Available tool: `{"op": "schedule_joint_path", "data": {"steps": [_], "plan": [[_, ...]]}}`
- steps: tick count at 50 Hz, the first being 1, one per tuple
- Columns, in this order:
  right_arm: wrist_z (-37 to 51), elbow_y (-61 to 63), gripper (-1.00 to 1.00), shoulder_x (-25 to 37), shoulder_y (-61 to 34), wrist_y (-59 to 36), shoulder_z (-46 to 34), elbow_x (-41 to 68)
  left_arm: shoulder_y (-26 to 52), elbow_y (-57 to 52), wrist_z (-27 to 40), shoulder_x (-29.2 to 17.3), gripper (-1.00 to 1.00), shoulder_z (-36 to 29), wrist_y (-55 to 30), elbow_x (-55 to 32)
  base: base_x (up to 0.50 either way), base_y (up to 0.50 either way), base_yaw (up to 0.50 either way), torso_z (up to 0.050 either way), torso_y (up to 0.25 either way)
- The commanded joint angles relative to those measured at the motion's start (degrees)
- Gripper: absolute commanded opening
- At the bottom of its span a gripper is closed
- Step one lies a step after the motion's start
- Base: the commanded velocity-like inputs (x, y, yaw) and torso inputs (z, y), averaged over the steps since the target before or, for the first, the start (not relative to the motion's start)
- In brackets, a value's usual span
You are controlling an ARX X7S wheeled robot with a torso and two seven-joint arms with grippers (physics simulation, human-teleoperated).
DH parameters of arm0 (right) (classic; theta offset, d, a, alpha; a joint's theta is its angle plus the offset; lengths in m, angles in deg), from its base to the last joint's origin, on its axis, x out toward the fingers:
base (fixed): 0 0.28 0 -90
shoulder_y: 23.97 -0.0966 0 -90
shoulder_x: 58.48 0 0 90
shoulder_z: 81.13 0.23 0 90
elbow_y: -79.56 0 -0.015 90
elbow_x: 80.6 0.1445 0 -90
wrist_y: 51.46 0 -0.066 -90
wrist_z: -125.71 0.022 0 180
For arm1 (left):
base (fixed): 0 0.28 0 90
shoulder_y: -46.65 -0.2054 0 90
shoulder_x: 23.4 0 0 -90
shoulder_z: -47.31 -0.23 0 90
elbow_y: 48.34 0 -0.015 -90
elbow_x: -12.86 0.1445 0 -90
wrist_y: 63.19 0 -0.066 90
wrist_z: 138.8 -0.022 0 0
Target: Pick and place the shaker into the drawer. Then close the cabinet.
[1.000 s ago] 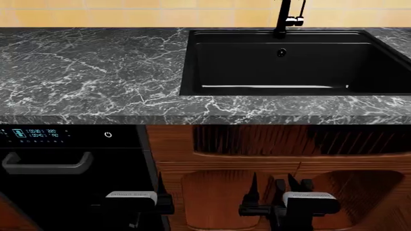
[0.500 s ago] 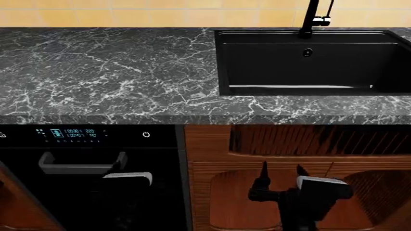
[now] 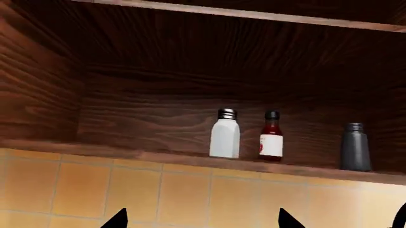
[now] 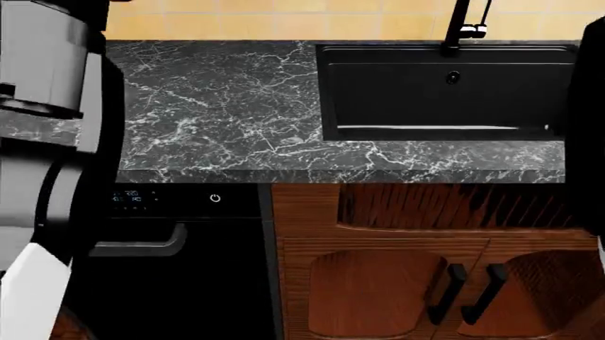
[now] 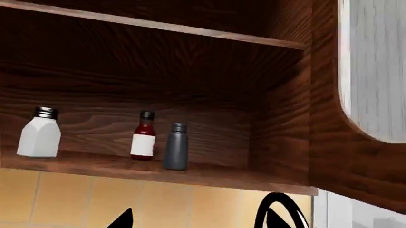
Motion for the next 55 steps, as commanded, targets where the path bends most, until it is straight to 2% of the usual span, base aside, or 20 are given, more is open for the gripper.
{"op": "schedule_joint_path", "data": {"steps": [1, 11, 12, 18, 21, 31, 32, 33, 47, 55], "plan": [[-2.3, -17.3, 1.00, -2.9, -21.4, -3.0, 5.0, -11.6, 20.5, 16.1, 0.7, 0.6, 1.00, -6.1, -4.5, -3.2, 0.00, 0.00, 0.00, 0.000, 0.000], [-2.3, -17.3, 1.00, -2.9, -21.4, -3.0, 5.0, -11.6, 20.5, 16.1, 0.7, 0.6, 1.00, -6.1, -4.5, -3.2, 0.00, 0.00, 0.00, 0.000, 0.000], [-2.3, -17.3, 1.00, -2.9, -21.4, -3.0, 5.0, -11.6, 22.5, 16.1, 0.7, 0.6, 1.00, -13.3, -12.6, -8.6, 0.00, 0.00, 0.00, 0.000, 0.000], [-2.3, -17.3, 1.00, -2.9, -21.4, -3.0, 5.0, -11.6, 21.0, 16.1, -0.3, 0.6, 1.00, -15.9, -14.6, -11.2, 0.00, 0.00, 0.00, 0.000, 0.000], [-2.3, -17.3, 1.00, -2.9, -21.4, -3.0, 5.0, -11.6, 21.0, 16.1, 0.3, 0.6, 1.00, -15.3, -13.7, -11.5, 0.00, 0.00, 0.00, 0.000, 0.000], [-2.3, -17.3, 1.00, -2.9, -21.4, -3.0, 5.0, -11.6, 19.8, 16.1, -0.6, 0.6, 1.00, -19.4, -14.6, -14.8, 0.00, 0.00, 0.00, 0.049, 0.010], [-10.8, -16.9, 1.00, -6.7, -21.4, -11.6, 5.9, -16.1, 19.6, 16.1, -0.7, 0.6, 1.00, -19.6, -14.6, -15.0, 0.00, 0.00, 0.00, 0.050, 0.025], [-13.2, -17.2, 1.00, -6.7, -21.4, -15.5, 5.9, -16.0, 19.4, 16.1, -0.9, 0.6, 1.00, -19.7, -14.8, -15.4, 0.00, 0.00, 0.00, 0.050, 0.027], [-18.0, -18.2, 1.00, -8.1, -21.4, -17.5, 3.3, -12.8, 20.3, 16.1, -4.7, 0.6, 1.00, -22.8, -15.0, -19.1, 0.00, 0.00, 0.00, 0.050, 0.031], [-17.4, -16.5, 1.00, -8.0, -21.4, -18.0, 5.2, -15.4, 22.4, 16.1, -6.3, 0.6, 1.00, -30.5, -12.8, -27.1, 0.00, 0.00, 0.00, 0.050, 0.032]]}}
